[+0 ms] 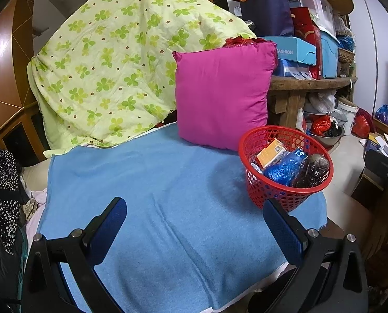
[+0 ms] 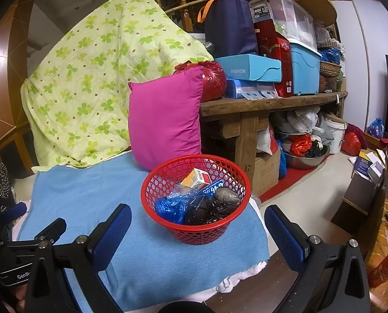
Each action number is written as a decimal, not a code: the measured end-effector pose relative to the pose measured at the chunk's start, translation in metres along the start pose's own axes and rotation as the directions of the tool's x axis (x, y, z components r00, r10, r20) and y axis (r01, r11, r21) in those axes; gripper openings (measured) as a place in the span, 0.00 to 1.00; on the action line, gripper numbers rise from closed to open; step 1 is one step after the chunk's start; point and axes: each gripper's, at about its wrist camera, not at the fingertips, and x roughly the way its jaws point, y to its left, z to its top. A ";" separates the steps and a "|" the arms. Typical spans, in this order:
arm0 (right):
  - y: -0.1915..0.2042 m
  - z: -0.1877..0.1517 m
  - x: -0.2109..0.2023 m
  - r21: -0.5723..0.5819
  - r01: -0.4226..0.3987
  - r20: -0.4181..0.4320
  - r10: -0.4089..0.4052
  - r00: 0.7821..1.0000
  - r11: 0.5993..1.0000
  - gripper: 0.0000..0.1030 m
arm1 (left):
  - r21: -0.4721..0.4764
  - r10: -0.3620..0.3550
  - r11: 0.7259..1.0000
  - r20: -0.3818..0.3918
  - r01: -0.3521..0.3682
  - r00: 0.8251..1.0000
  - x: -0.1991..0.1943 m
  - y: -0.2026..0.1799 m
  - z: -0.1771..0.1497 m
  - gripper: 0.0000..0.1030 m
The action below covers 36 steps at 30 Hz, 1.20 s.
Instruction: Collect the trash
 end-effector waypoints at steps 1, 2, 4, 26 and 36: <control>0.000 0.000 -0.001 0.002 0.000 0.001 0.000 1.000 1.000 1.00 | 0.000 -0.001 1.000 -0.002 0.001 1.000 0.000 0.000 0.000 1.00; 0.000 0.000 0.000 0.004 0.000 0.002 0.000 1.000 1.000 1.00 | 0.000 -0.002 1.000 -0.002 0.002 1.000 0.000 0.000 0.000 1.00; 0.001 0.001 0.000 0.004 -0.001 0.004 0.001 1.000 1.000 1.00 | -0.002 0.005 1.000 0.001 -0.005 1.000 0.000 0.000 0.001 1.00; -0.003 0.001 0.004 0.021 -0.025 0.004 0.025 1.000 0.999 1.00 | 0.005 0.031 1.000 -0.008 -0.031 0.999 0.000 0.000 0.003 1.00; -0.010 0.004 0.010 0.036 -0.032 -0.001 0.032 1.000 0.999 1.00 | 0.016 0.034 0.999 -0.009 -0.034 0.999 0.000 -0.002 0.005 1.00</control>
